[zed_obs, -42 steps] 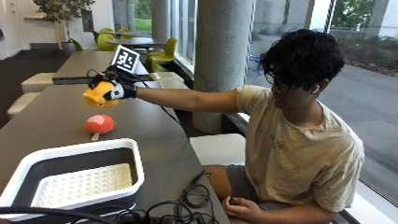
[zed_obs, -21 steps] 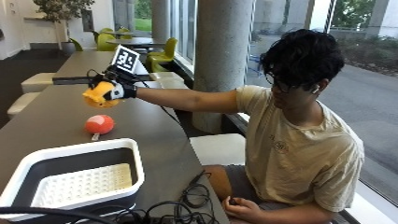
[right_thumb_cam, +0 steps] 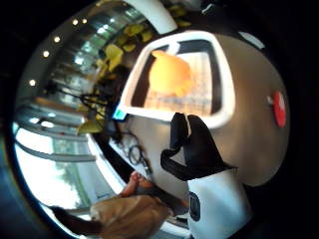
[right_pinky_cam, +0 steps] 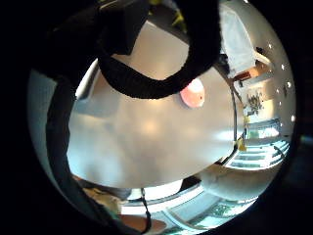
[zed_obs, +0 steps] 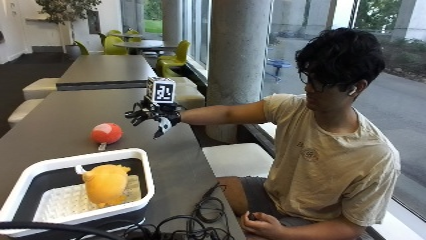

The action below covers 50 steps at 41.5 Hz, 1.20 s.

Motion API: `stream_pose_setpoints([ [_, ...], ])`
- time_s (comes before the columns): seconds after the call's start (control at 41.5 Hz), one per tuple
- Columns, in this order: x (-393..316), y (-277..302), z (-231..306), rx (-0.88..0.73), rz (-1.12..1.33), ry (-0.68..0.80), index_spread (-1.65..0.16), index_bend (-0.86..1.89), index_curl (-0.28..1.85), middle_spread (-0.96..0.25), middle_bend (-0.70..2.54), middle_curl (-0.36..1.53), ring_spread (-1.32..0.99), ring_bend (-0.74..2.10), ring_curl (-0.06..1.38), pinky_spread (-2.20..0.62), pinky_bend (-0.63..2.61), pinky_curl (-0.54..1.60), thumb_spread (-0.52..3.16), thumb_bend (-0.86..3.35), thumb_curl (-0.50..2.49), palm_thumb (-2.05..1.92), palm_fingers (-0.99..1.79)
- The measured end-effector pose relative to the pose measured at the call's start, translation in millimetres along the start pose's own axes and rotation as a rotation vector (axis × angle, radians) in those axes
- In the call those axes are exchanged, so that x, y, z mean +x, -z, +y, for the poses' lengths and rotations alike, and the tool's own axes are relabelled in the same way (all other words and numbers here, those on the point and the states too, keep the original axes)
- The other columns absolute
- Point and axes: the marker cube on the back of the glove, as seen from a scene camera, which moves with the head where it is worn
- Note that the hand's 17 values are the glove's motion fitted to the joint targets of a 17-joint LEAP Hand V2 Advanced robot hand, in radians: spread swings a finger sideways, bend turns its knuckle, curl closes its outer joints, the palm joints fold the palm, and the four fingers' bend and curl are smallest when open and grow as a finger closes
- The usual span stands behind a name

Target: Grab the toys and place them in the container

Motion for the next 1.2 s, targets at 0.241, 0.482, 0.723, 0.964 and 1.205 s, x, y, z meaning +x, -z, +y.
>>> stream_pose_setpoints([
  [0.241, 66, -43, 97, -0.050, -0.027, -0.151, -0.33, 0.24, 0.42, -0.02, 0.14, 0.27, -0.01, 0.32, 0.36, 0.04, 0.94, 0.32, 1.36, -0.01, 0.37, 0.24, -0.05],
  [0.482, 123, -77, 146, -0.101, 0.026, -0.106, -0.33, 0.25, 0.44, -0.02, 0.14, 0.26, -0.01, 0.29, 0.35, 0.04, 0.92, 0.32, 1.38, -0.01, 0.36, 0.22, -0.05],
  [0.723, 154, -77, 163, -0.102, 0.064, -0.125, -0.34, 0.25, 0.45, -0.02, 0.14, 0.25, -0.01, 0.28, 0.35, 0.04, 0.91, 0.32, 1.38, -0.01, 0.35, 0.21, -0.05],
  [0.964, 81, -50, 133, -0.092, 0.112, -0.126, -0.34, 0.27, 0.47, -0.02, 0.14, 0.24, -0.01, 0.27, 0.35, 0.04, 0.90, 0.32, 1.38, -0.01, 0.34, 0.21, -0.04],
  [1.205, 86, -50, 135, -0.096, 0.118, -0.133, -0.35, 0.27, 0.48, -0.03, 0.14, 0.24, -0.02, 0.27, 0.36, 0.04, 0.89, 0.32, 1.38, -0.01, 0.34, 0.21, -0.04],
])
